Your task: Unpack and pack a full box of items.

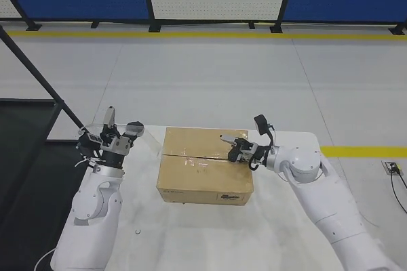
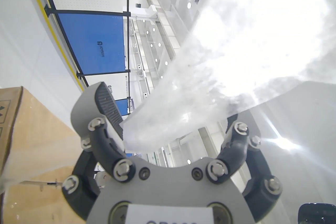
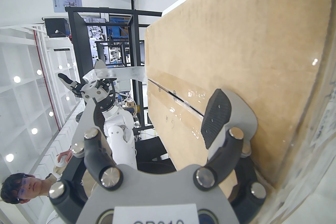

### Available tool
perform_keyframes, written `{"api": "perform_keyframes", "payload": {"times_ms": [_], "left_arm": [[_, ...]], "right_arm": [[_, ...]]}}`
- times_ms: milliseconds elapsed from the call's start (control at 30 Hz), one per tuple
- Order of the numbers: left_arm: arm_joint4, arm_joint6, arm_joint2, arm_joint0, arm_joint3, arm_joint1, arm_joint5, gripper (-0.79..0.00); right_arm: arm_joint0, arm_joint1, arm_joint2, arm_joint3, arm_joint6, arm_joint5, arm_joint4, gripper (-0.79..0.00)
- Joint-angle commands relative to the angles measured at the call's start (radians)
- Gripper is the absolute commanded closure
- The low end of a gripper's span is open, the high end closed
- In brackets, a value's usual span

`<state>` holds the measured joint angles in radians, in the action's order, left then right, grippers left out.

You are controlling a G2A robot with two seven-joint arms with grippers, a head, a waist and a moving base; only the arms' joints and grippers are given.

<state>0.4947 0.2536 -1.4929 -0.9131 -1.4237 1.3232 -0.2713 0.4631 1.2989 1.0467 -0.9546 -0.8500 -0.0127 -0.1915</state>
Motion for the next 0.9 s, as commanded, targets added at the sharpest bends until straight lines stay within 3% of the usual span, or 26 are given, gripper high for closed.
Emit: {"api": "perform_keyframes", "payload": {"times_ms": [0, 533, 867], "left_arm": [[-0.014, -0.002, 0.003, -0.002, -0.012, 0.0, 0.0, -0.785], [-0.145, 0.01, 0.077, -0.003, -0.092, 0.004, 0.019, -0.785], [-0.236, 0.016, 0.155, 0.029, -0.092, 0.011, 0.065, -0.785]], "right_arm": [[-0.001, 0.001, -0.001, 0.004, -0.003, 0.003, 0.0, -0.785], [0.009, -0.003, 0.027, 0.012, 0.008, 0.022, -0.016, -0.785], [0.041, -0.023, 0.078, -0.028, -0.006, 0.012, -0.009, -0.785]]}}
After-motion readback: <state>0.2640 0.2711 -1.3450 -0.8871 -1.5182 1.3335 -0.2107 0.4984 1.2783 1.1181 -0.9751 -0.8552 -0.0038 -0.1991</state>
